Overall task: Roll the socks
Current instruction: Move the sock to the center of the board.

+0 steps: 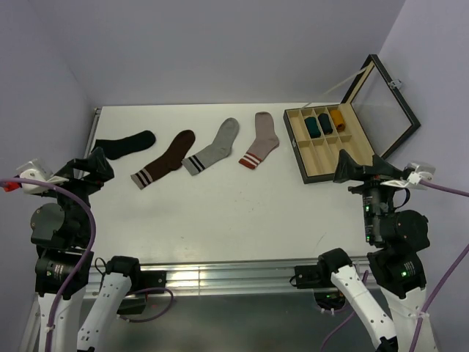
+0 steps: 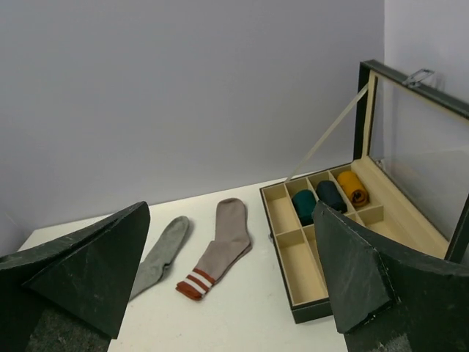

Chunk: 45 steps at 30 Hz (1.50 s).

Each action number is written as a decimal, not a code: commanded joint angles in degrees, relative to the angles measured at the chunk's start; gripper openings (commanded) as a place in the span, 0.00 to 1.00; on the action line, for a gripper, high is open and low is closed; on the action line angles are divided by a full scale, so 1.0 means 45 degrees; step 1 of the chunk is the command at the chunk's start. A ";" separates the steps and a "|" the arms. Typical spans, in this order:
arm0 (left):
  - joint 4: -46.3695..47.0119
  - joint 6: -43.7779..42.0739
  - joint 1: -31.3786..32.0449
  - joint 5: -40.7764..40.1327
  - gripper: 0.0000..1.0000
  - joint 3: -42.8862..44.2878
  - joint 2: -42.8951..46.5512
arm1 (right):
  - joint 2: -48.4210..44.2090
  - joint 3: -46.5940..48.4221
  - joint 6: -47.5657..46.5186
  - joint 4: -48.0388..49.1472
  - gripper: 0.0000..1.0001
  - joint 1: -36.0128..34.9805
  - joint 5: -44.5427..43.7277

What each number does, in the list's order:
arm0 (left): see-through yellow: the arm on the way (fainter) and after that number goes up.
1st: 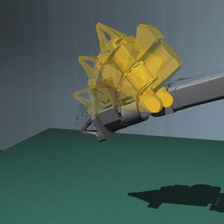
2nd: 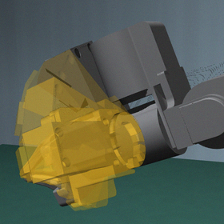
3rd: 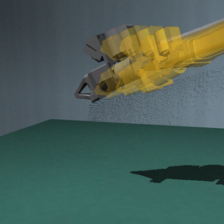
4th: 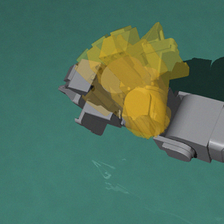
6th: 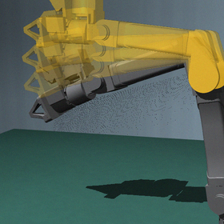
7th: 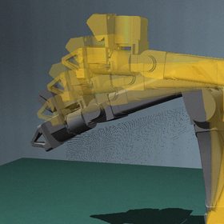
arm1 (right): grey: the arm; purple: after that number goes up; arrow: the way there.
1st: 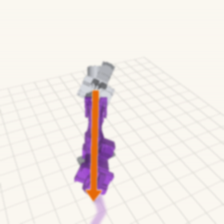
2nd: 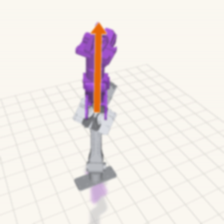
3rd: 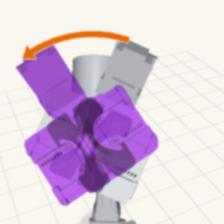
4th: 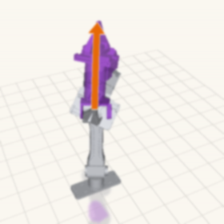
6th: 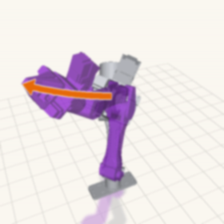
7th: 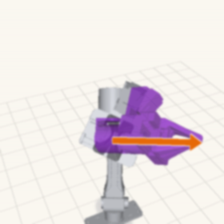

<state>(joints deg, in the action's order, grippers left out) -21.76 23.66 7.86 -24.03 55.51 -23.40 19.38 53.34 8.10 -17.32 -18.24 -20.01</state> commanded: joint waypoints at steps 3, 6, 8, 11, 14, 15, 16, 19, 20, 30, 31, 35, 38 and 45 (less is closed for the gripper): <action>0.0558 0.0191 0.0031 0.0574 1.00 -0.0245 -0.0288 | 0.1198 0.0197 0.1070 -0.0096 1.00 -0.0087 0.1026; 0.0675 0.0367 0.0031 0.0828 1.00 -0.0361 -0.0638 | 0.2019 0.0585 0.1695 -0.0368 1.00 -0.0087 0.1984; 0.0792 0.0542 0.0031 0.1120 0.99 -0.0498 -0.0874 | 0.3228 0.0899 0.2514 -0.0836 1.00 -0.0087 0.2277; 0.1025 0.0893 0.0031 0.1491 1.00 -0.0868 -0.1420 | 0.4948 0.1601 0.2789 -0.1092 1.00 -0.0087 0.3351; 0.1260 0.1244 0.0031 0.2253 0.99 -0.1258 -0.2025 | 0.6701 0.1934 0.2713 -0.0995 1.00 -0.0087 0.4406; 0.1454 0.1323 0.0031 0.2622 0.99 -0.1376 -0.2317 | 0.7193 0.2013 0.2693 -0.0898 1.00 -0.0107 0.4852; 0.1534 0.1421 0.0031 0.2742 0.99 -0.1474 -0.2475 | 0.7643 0.2110 0.2770 -0.0665 1.00 -0.0107 0.5108; 0.1768 0.1792 0.0070 0.3365 0.99 -0.1846 -0.3158 | 0.9712 0.2793 0.2576 -0.0546 1.00 -0.0107 0.5616; 0.1808 0.1928 0.0051 0.3542 0.99 -0.1982 -0.3353 | 1.0897 0.3220 0.2517 -0.0565 1.00 -0.0107 0.5735; 0.1652 0.1813 0.0051 0.3974 1.00 -0.2393 -0.5015 | 1.7642 0.6464 0.1462 -0.0837 0.82 -0.0536 0.5443; 0.1652 0.1774 0.0051 0.3915 0.99 -0.2451 -0.4996 | 1.8537 0.6718 0.1443 -0.0916 0.78 -0.0556 0.5481; 0.1574 0.1617 0.0051 0.3642 0.99 -0.2471 -0.5015 | 2.0008 0.7343 0.1443 -0.0506 0.73 -0.0750 0.5384; 0.1651 0.1637 0.0051 0.3738 0.99 -0.2510 -0.5093 | 2.1080 0.7793 0.1287 -0.0604 0.70 -0.1043 0.5073; 0.1632 0.1617 0.0051 0.3837 0.99 -0.2511 -0.5094 | 2.2334 0.8030 0.1325 -0.1306 0.65 -0.1649 0.4176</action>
<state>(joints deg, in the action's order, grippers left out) -16.78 31.16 7.97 -7.29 44.25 -46.68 119.55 87.11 14.66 -21.82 -24.25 2.11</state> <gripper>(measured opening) 0.995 0.658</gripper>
